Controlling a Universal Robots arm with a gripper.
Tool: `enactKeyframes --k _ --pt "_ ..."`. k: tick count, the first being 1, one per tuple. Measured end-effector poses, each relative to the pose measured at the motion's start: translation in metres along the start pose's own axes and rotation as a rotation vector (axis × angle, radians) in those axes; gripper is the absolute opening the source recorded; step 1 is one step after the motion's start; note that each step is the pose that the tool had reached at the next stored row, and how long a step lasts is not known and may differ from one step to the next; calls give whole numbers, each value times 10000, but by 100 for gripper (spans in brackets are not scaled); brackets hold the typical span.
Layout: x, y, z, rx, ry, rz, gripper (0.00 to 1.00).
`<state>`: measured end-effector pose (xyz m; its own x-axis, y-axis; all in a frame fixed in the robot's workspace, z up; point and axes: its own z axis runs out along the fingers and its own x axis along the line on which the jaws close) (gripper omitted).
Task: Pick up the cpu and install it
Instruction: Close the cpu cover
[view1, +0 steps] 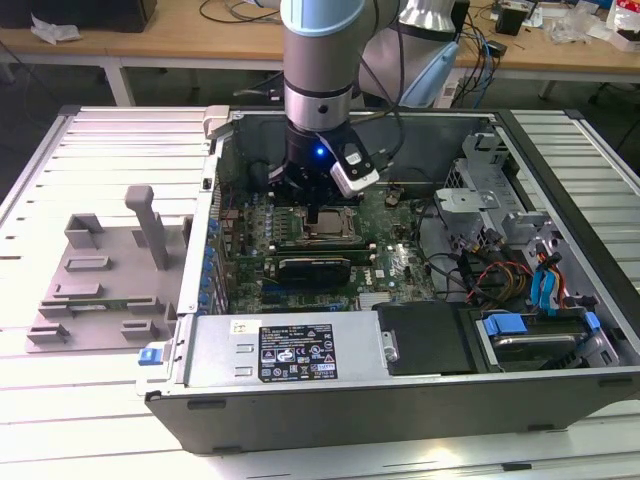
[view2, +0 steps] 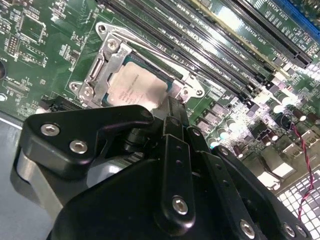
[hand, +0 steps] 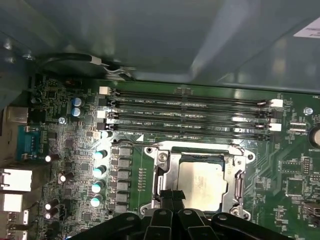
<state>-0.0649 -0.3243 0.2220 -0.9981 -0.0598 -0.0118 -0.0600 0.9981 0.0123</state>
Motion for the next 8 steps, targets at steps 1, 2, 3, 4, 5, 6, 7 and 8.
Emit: enactKeyframes --k 1,2,3,4,5,6,7,8 --pt "0 0 0 1 0 -1 11" --pt "0 1 4 -2 -2 0 11" --pt "2 1 12 -5 -4 2 11" --pt "7 1 21 -2 -2 3 11" --pt "9 1 27 -1 -1 1 11" --pt "15 1 35 -1 -1 1 11" --pt "20 1 41 -1 -2 1 11" --pt "28 2 54 -3 -2 1 11"
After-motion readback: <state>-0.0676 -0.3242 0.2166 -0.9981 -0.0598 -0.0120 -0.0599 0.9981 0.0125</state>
